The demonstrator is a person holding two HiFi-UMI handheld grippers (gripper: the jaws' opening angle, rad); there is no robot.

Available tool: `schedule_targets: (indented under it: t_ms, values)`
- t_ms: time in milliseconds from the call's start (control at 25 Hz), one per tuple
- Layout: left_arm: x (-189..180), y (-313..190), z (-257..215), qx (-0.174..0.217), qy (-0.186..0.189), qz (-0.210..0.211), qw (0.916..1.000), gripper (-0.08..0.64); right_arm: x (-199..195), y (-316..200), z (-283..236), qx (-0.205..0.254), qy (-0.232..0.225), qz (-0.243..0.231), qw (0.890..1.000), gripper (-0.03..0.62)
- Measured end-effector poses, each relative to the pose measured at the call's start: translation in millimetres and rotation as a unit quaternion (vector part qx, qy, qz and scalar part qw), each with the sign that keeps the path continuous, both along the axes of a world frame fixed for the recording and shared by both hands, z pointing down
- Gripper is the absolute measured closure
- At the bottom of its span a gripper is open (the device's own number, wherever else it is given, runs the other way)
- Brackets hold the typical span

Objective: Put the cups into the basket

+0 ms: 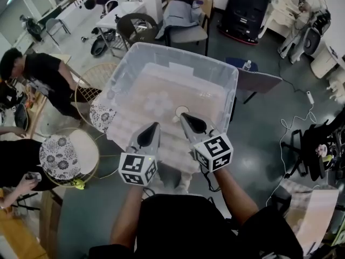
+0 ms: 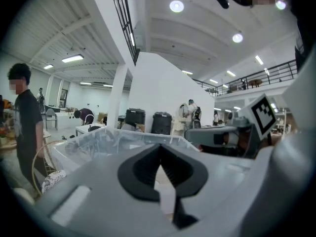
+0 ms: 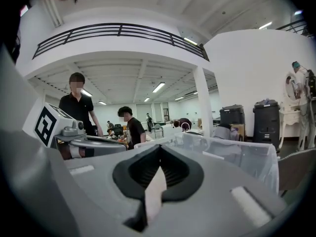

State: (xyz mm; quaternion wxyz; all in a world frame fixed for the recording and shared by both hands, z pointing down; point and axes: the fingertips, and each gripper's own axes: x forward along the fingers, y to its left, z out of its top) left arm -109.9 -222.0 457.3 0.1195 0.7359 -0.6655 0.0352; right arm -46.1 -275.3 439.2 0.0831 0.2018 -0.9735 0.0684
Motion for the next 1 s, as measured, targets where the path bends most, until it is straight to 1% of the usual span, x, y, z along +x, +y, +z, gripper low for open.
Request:
schedule_targets:
  t_ms: [360, 600, 1000]
  values:
    - [-4.3, 27.2, -11.2, 0.018, -0.005, -0.015, 0.9997, 0.555, -2.0, 22.8, -8.8, 0.012, -0.018, -0.009, 1.000, 0.589]
    - [-11.3, 49.0, -20.2, 0.030, -0.010, -0.016, 0.9994, 0.555, -12.9, 45.2, -17.8, 0.023, -0.023, -0.012, 0.999, 0.589]
    - [-23.5, 102.7, -34.1, 0.048, -0.005, -0.003, 0.9988, 0.555, -22.1, 97.7, -32.8, 0.039, -0.029, 0.012, 0.999, 0.589]
